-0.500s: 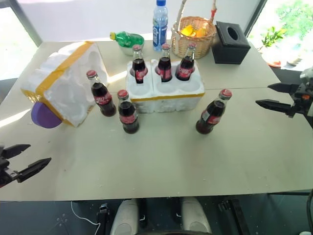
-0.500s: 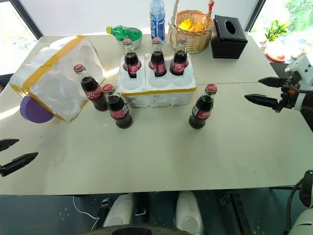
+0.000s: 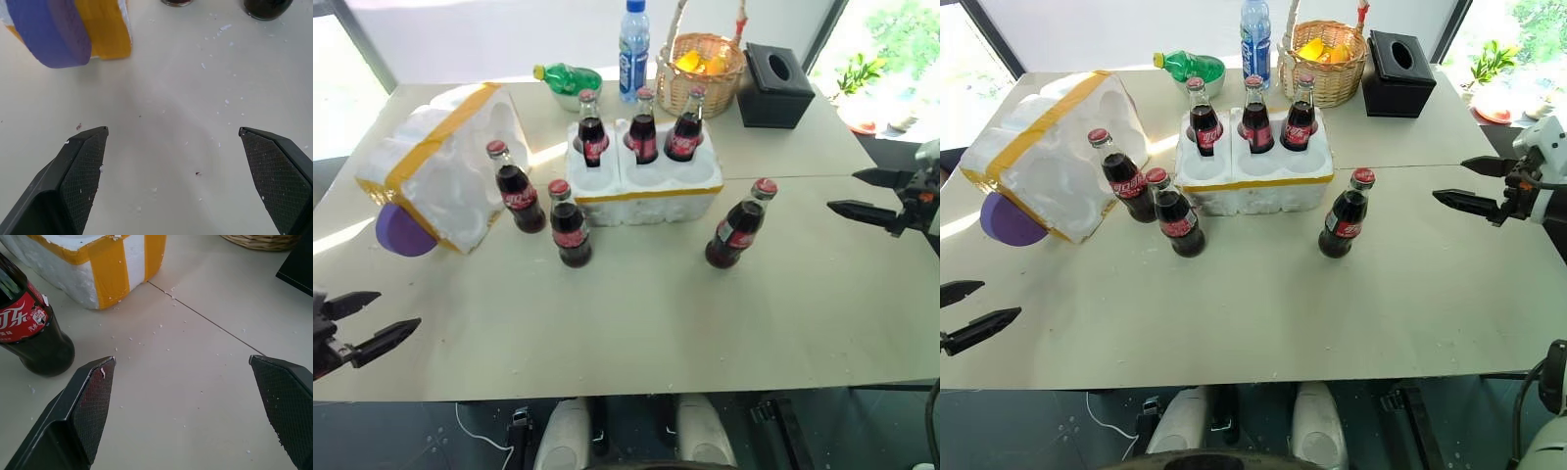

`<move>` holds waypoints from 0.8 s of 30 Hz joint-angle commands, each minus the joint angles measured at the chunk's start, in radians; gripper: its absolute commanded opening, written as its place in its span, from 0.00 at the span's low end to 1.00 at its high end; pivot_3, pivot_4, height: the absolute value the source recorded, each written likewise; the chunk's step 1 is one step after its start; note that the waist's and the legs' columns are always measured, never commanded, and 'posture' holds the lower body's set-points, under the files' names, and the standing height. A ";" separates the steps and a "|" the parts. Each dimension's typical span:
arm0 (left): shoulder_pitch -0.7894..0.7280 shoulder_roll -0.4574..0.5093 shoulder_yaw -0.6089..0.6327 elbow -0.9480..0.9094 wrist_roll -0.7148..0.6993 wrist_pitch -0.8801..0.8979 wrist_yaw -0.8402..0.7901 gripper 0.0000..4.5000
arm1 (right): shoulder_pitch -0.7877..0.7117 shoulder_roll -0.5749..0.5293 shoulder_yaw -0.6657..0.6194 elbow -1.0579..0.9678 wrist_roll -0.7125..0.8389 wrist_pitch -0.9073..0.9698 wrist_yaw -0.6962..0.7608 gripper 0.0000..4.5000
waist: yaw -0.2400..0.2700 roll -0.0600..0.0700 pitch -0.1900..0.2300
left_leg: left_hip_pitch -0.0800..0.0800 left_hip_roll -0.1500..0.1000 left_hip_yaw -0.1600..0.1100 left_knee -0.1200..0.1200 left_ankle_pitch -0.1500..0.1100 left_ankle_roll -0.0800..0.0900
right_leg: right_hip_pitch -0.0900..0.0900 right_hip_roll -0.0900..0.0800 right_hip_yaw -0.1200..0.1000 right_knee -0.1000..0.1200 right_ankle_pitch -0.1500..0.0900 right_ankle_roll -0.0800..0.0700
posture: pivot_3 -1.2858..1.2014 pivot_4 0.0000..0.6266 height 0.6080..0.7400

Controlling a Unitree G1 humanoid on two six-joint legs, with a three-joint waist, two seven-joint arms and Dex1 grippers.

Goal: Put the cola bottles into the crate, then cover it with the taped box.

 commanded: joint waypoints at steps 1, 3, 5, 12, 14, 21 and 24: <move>-0.019 -0.015 0.032 -0.037 -0.041 0.025 0.019 0.99 | -0.036 -0.013 -0.028 -0.013 0.017 0.028 0.012 1.00 | 0.000 0.000 0.000 | 0.000 0.000 0.000 0.000 0.000 0.000 | 0.000 0.000 0.000 0.000 0.000 0.000 | 0.52 0.24 1.00; -0.026 -0.022 0.024 -0.061 -0.056 0.034 0.025 0.99 | -0.025 -0.022 -0.032 -0.040 0.023 0.034 0.030 1.00 | 0.000 0.000 0.000 | 0.000 0.000 0.000 0.000 0.000 0.000 | 0.000 0.000 0.000 0.001 0.000 0.000 | 0.52 0.24 1.00; -0.041 -0.026 0.009 -0.087 -0.071 0.043 0.037 0.99 | -0.024 -0.031 -0.036 -0.060 0.025 0.043 0.035 1.00 | 0.001 0.000 0.000 | 0.000 0.000 0.000 0.000 0.000 0.000 | 0.001 0.000 0.000 0.001 0.000 0.000 | 0.52 0.24 1.00; -0.273 -0.036 -0.153 -0.183 -0.208 0.148 0.200 0.99 | -0.071 -0.129 -0.055 -0.307 0.173 0.341 0.190 1.00 | 0.007 0.004 0.000 | 0.000 0.000 -0.001 0.003 0.000 0.001 | 0.002 0.000 0.000 0.003 0.000 0.000 | 0.52 0.24 1.00; -0.367 -0.050 -0.240 -0.169 -0.183 0.134 0.263 0.99 | -0.107 -0.141 -0.055 -0.373 0.216 0.417 0.198 1.00 | 0.006 0.004 0.000 | 0.001 0.000 -0.001 0.004 0.000 0.001 | 0.002 0.001 0.000 0.003 0.000 0.001 | 0.52 0.24 1.00; -0.669 -0.109 -0.526 0.032 0.018 0.020 0.393 0.99 | -0.192 -0.113 -0.038 -0.511 0.298 0.542 0.177 1.00 | 0.008 0.004 -0.001 | 0.001 0.000 -0.001 0.005 0.001 0.000 | 0.003 0.003 0.000 0.004 0.003 0.005 | 0.52 0.24 1.00; -0.789 -0.142 -0.612 0.157 0.081 -0.041 0.388 0.99 | -0.178 -0.105 -0.043 -0.583 0.333 0.580 0.171 1.00 | 0.012 0.003 -0.001 | 0.001 0.000 -0.001 0.005 0.001 0.000 | 0.003 0.003 0.000 0.004 0.003 0.005 | 0.52 0.24 1.00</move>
